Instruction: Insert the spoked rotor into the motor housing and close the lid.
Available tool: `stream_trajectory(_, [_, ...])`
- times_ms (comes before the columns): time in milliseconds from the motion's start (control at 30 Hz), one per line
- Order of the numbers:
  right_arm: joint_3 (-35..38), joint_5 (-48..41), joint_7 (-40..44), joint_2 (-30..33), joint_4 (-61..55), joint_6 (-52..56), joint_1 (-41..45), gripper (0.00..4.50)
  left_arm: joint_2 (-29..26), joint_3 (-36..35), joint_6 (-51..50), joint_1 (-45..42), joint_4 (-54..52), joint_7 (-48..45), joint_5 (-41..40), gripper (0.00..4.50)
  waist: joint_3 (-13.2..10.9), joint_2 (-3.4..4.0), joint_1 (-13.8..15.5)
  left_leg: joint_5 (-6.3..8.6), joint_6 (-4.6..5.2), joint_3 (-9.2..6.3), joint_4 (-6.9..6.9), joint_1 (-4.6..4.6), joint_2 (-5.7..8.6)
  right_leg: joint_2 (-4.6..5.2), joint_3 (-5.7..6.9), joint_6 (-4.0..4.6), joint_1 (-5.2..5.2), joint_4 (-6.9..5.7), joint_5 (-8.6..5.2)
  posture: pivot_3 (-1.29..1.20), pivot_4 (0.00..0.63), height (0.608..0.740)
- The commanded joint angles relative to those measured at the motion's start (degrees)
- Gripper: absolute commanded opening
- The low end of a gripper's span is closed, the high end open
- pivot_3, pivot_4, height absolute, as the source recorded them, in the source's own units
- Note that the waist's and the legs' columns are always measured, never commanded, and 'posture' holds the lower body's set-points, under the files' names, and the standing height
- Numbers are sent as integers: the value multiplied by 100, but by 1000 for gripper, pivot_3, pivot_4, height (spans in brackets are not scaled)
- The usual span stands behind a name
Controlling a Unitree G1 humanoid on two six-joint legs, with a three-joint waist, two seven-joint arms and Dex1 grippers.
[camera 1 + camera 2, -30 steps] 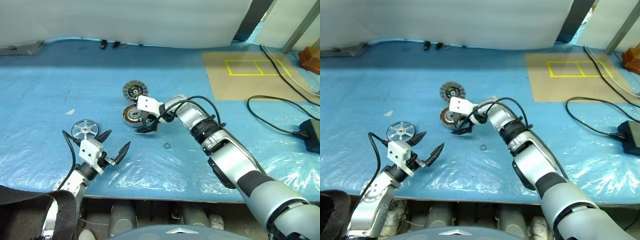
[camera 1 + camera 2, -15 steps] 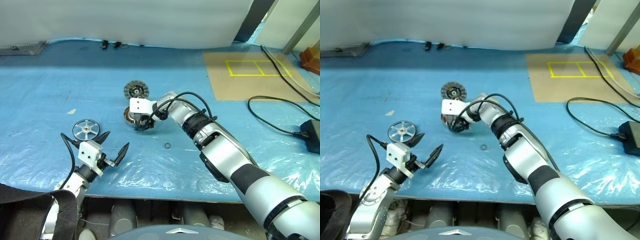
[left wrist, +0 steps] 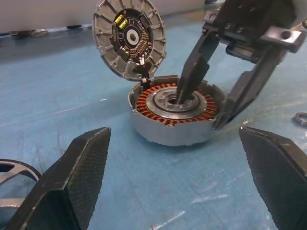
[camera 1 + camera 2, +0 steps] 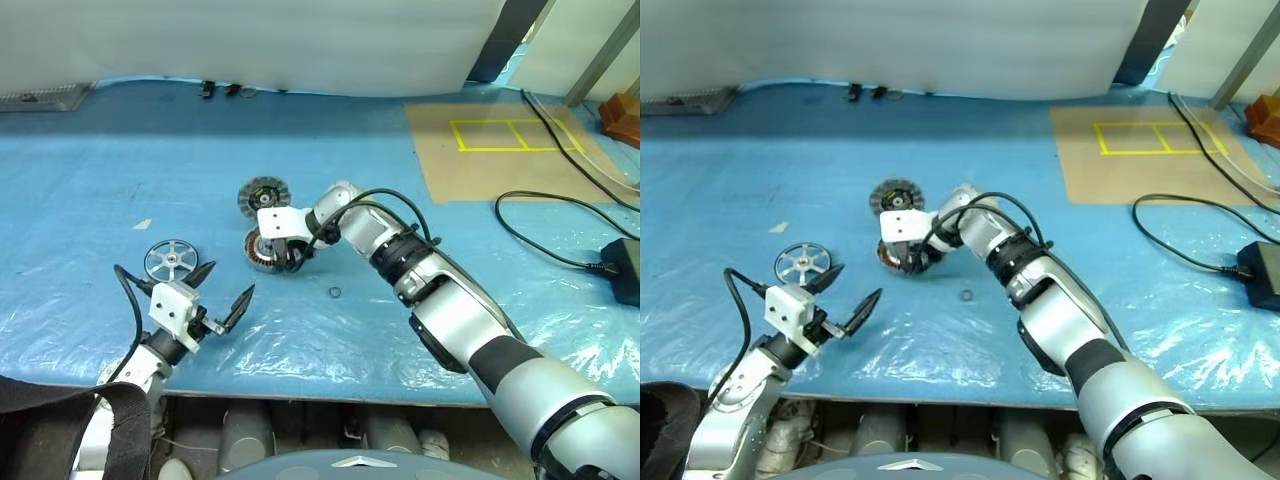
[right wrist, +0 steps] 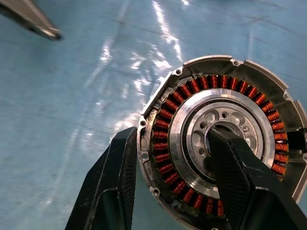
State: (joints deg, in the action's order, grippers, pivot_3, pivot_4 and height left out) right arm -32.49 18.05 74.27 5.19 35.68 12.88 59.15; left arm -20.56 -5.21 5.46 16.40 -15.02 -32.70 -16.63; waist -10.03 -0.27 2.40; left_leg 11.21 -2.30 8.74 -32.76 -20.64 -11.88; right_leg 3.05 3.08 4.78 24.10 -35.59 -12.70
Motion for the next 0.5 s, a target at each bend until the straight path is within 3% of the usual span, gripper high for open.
stream_trajectory(33, [-389, -105, 530, 83, -1199, 787, -554, 1936, -88, -115, 14, 115, -273, -60, -97, 4500, 1, -1, -1, 0, 0, 0, 0, 2, 0, 0, 0, 0, 0, 0, 0, 0, 150, 740])
stream_trajectory(233, [-536, -22, 208, 147, -1770, 1107, -894, 1936, -124, -82, -33, 92, -258, -98, -101, 4500, 1, -2, -13, 1, -1, -3, 3, 50, -1, 0, -11, -3, -28, -7, -2, 0, 150, 740])
stream_trajectory(333, [-487, -82, 129, 162, -1781, 1105, -846, 2890, -137, -68, -70, 12, -221, -131, -94, 4500, 0, 0, -9, 1, -2, -6, 4, 76, 1, 1, -14, -42, -55, -5, -24, 0, 150, 740])
stream_trajectory(467, [-179, -321, 15, 181, -2073, 1258, -646, 4306, -150, -58, -107, -94, -150, -188, -94, 4500, -1, -1, -7, 1, -2, -8, 3, 74, 1, 1, -15, -31, -54, -5, -18, 0, 150, 740])
stream_trajectory(500, [-153, -369, 39, 220, -2156, 1298, -609, 4459, -150, -57, -111, -110, -137, -199, -92, 4500, -1, -1, -7, 1, -2, -8, 3, 71, 1, 0, -15, -14, -53, -4, -8, 0, 150, 740])
